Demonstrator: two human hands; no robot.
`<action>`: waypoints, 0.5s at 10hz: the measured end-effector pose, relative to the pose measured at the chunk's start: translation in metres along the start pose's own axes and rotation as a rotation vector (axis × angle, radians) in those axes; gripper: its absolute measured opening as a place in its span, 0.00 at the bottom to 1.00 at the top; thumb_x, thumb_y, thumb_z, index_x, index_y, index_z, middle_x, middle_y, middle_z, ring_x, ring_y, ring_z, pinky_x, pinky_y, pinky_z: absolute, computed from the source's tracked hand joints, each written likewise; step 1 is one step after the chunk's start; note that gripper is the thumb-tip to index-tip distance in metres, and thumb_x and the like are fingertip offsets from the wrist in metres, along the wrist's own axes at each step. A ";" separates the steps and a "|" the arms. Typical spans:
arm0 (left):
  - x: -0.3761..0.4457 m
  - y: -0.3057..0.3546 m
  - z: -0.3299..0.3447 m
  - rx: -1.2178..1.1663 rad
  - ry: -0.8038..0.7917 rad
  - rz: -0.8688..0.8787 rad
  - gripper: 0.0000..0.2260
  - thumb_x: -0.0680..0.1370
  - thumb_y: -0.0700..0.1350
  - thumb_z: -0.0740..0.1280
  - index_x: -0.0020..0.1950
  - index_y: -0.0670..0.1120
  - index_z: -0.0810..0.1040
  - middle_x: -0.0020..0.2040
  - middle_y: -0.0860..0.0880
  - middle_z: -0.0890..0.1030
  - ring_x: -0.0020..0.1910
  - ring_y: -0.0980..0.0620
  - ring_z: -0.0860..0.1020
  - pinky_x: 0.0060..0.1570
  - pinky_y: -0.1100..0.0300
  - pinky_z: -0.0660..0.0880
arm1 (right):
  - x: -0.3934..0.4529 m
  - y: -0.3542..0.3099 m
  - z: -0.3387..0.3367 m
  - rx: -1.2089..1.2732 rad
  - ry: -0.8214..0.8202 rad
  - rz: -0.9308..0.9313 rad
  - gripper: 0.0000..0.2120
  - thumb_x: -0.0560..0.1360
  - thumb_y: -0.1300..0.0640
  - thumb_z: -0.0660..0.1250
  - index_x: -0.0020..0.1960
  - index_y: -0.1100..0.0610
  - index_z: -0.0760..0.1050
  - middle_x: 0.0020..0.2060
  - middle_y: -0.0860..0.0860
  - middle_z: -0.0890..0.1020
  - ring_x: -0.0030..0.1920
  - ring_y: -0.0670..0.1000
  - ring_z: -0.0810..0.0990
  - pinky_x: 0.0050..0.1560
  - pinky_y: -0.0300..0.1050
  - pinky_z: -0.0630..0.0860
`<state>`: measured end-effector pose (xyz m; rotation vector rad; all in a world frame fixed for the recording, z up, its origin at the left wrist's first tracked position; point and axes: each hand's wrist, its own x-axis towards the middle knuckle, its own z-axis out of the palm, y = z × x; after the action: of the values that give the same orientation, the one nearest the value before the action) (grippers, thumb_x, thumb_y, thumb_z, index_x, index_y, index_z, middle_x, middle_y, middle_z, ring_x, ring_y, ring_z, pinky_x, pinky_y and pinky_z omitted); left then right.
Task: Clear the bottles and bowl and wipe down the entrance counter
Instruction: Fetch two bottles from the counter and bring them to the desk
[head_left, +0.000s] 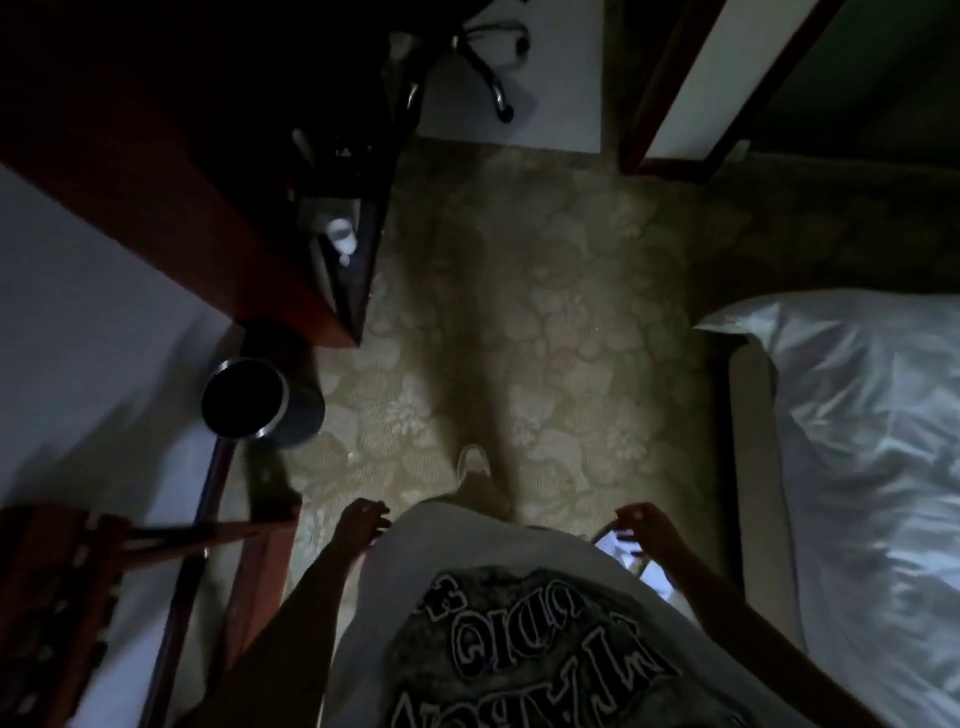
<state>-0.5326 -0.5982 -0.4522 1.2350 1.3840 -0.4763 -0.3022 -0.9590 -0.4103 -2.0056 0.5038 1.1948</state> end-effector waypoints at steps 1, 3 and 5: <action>0.000 0.152 -0.016 0.054 -0.069 0.009 0.06 0.82 0.44 0.61 0.50 0.42 0.74 0.42 0.43 0.78 0.36 0.48 0.77 0.35 0.60 0.70 | 0.016 -0.059 -0.005 -0.069 0.030 0.060 0.09 0.79 0.61 0.61 0.57 0.61 0.75 0.46 0.58 0.80 0.39 0.52 0.78 0.36 0.43 0.74; 0.065 0.344 -0.026 0.179 0.005 0.270 0.07 0.80 0.47 0.63 0.52 0.45 0.78 0.43 0.45 0.82 0.39 0.49 0.80 0.38 0.59 0.73 | 0.059 -0.178 -0.007 0.120 0.023 0.084 0.09 0.73 0.62 0.67 0.37 0.60 0.68 0.30 0.54 0.71 0.25 0.47 0.72 0.23 0.33 0.67; 0.126 0.438 -0.030 0.067 -0.002 0.145 0.08 0.81 0.46 0.62 0.53 0.43 0.77 0.42 0.47 0.80 0.38 0.50 0.79 0.38 0.60 0.71 | 0.174 -0.343 0.002 0.182 0.041 -0.016 0.07 0.79 0.62 0.64 0.54 0.64 0.71 0.42 0.60 0.79 0.38 0.54 0.78 0.36 0.45 0.73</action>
<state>-0.1437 -0.3656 -0.3968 1.3785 1.2750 -0.4259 0.0038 -0.7275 -0.4281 -1.8785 0.5944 1.0604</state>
